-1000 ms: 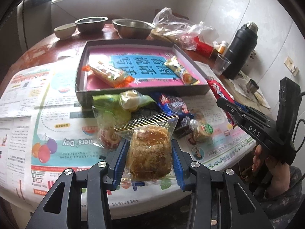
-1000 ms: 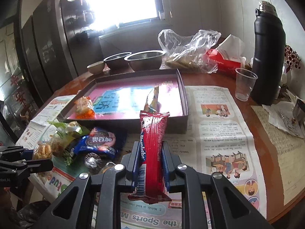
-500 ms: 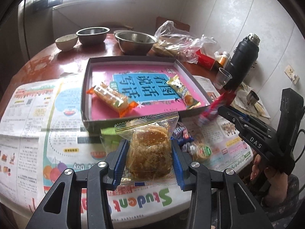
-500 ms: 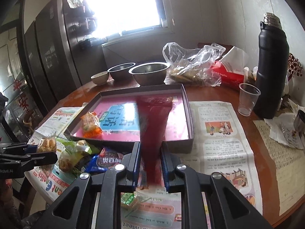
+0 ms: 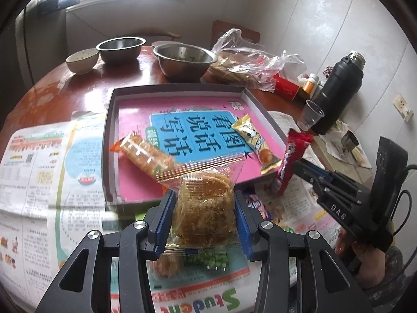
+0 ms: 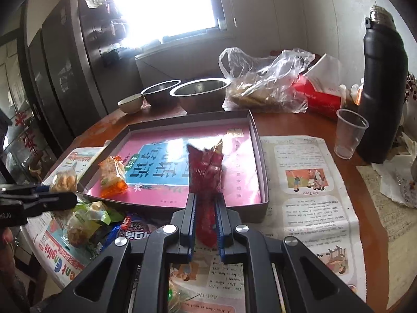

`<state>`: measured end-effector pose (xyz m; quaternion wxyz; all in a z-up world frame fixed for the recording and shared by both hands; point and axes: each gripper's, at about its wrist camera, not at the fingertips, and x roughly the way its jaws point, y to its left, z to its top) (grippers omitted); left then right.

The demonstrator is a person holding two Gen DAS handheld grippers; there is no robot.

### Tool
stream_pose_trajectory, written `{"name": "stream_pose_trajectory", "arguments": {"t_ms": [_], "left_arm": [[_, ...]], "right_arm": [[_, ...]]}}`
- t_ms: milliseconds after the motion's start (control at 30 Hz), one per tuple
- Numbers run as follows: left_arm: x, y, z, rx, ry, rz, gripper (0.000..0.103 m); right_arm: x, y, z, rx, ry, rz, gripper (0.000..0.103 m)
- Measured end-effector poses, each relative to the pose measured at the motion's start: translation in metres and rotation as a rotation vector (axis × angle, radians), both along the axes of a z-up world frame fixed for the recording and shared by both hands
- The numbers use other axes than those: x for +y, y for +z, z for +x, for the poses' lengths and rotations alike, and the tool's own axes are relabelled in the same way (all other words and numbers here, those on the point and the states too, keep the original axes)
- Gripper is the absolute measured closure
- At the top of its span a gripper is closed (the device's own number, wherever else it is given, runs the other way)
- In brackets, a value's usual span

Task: Organize snacks
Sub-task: 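Carry the pastry and red pack over the tray and lower them onto the book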

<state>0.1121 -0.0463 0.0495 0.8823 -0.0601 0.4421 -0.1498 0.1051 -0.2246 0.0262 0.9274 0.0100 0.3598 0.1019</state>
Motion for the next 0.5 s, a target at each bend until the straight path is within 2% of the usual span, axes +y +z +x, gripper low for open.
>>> {"name": "stream_pose_trajectory", "arguments": {"t_ms": [133,233,300,500], "left_arm": [[-0.002,-0.001,0.013,0.004,-0.004,-0.009,0.057],[-0.004,-0.003,0.018,0.01,-0.008,-0.013,0.057],[-0.005,-0.004,0.02,0.015,-0.014,-0.014,0.057],[-0.006,-0.007,0.024,0.023,-0.021,-0.011,0.057]], "right_arm": [[-0.003,-0.005,0.008,0.022,0.002,0.026,0.089],[-0.003,-0.008,0.013,0.036,0.003,0.023,0.08],[-0.004,-0.011,0.015,0.057,-0.005,0.028,0.07],[0.0,-0.011,0.017,0.031,0.0,0.0,0.07]]}}
